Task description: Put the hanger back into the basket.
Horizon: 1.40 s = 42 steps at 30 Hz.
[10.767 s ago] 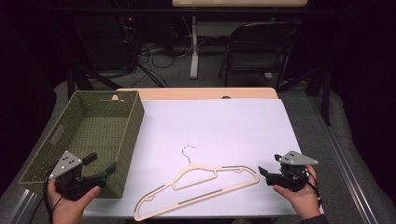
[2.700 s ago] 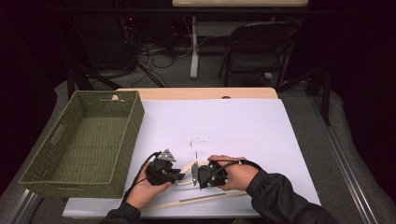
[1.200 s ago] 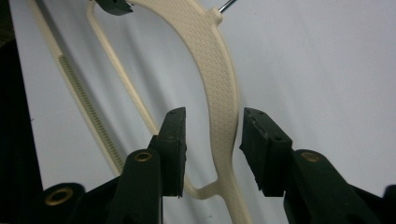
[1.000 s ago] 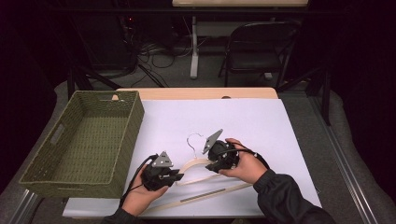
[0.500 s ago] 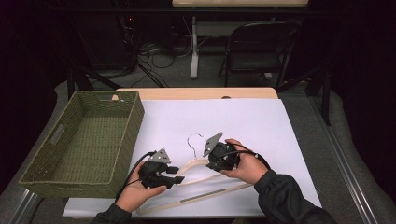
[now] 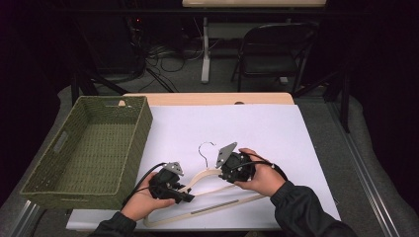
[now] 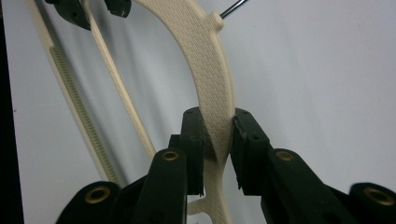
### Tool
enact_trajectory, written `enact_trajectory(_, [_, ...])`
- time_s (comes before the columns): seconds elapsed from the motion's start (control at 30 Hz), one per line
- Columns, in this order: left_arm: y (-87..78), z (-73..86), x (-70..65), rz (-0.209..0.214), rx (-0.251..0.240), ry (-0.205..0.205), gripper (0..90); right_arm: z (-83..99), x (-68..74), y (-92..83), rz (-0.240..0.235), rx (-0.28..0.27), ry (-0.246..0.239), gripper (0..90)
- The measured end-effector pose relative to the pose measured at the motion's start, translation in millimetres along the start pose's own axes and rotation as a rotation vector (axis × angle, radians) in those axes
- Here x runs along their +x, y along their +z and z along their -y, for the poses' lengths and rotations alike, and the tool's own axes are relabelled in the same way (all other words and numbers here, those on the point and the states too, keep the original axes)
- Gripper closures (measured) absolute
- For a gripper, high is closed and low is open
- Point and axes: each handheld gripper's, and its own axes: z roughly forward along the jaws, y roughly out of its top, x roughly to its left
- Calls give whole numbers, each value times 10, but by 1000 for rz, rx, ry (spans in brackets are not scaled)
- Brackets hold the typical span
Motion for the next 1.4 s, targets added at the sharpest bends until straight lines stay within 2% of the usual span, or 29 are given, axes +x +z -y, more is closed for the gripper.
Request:
enact_trajectory(0.1, [6, -2, -8, -4, 7, 0, 673, 2, 9, -10, 4, 0, -3, 758])
enact_trajectory(0.2, [1, -1, -4, 21, 7, -2, 692, 6, 15, -24, 1, -5, -4, 754])
enact_trajectory(0.23, [-2, 0, -5, 24, 6, -2, 698, 9, 16, -38, -7, -12, 7, 728])
enact_trajectory(0.27, [-4, 1, -18, 9, 9, -4, 703, 12, 16, -54, -18, -19, 15, 680])
enact_trajectory(0.3, [-8, 2, -19, 13, 10, -1, 709, 16, 13, -87, -25, -32, 20, 615])
enact_trajectory(0.37, [-30, 7, -24, 48, 2, 0, 737, 43, 13, -180, -35, -66, 32, 530])
enact_trajectory(0.5, [-110, 15, -57, 126, -39, 2, 846, 161, 18, -425, -56, -149, 67, 471])
enact_trajectory(0.57, [-145, 9, -83, 98, -50, 21, 857, 234, 3, -530, -58, -184, 92, 455])
enact_trajectory(0.63, [-188, 8, -89, 138, -86, 1, 867, 305, -14, -602, -50, -202, 109, 442])
enact_trajectory(0.67, [-219, 2, -102, 110, -103, 5, 867, 337, -21, -631, -37, -202, 117, 439])
enact_trajectory(0.7, [-239, -3, -110, 96, -109, 14, 867, 376, -32, -651, -27, -208, 130, 434])
enact_trajectory(0.77, [-283, -16, -132, 80, -122, 18, 868, 423, -52, -698, -11, -183, 137, 433])
enact_trajectory(0.83, [-316, -32, -162, 45, -120, 31, 868, 477, -79, -721, -7, -182, 155, 433])
enact_trajectory(1.07, [-482, -41, -208, 9, -151, 27, 868, 623, -141, -768, 18, -186, 203, 433])
enact_trajectory(1.1, [-523, -42, -218, -9, -153, 25, 868, 637, -150, -777, 21, -185, 202, 433])
enact_trajectory(1.2, [-653, -37, -235, -27, -174, 25, 868, 675, -169, -774, 25, -199, 221, 433])
enact_trajectory(1.33, [-846, -24, -254, -55, -199, 34, 868, 715, -202, -761, 30, -191, 230, 431])
enact_trajectory(1.37, [-894, -18, -253, -65, -204, 39, 868, 719, -209, -771, 28, -168, 228, 431])
enact_trajectory(1.4, [-953, -9, -253, -74, -215, 37, 868, 725, -206, -757, 37, -178, 232, 431])
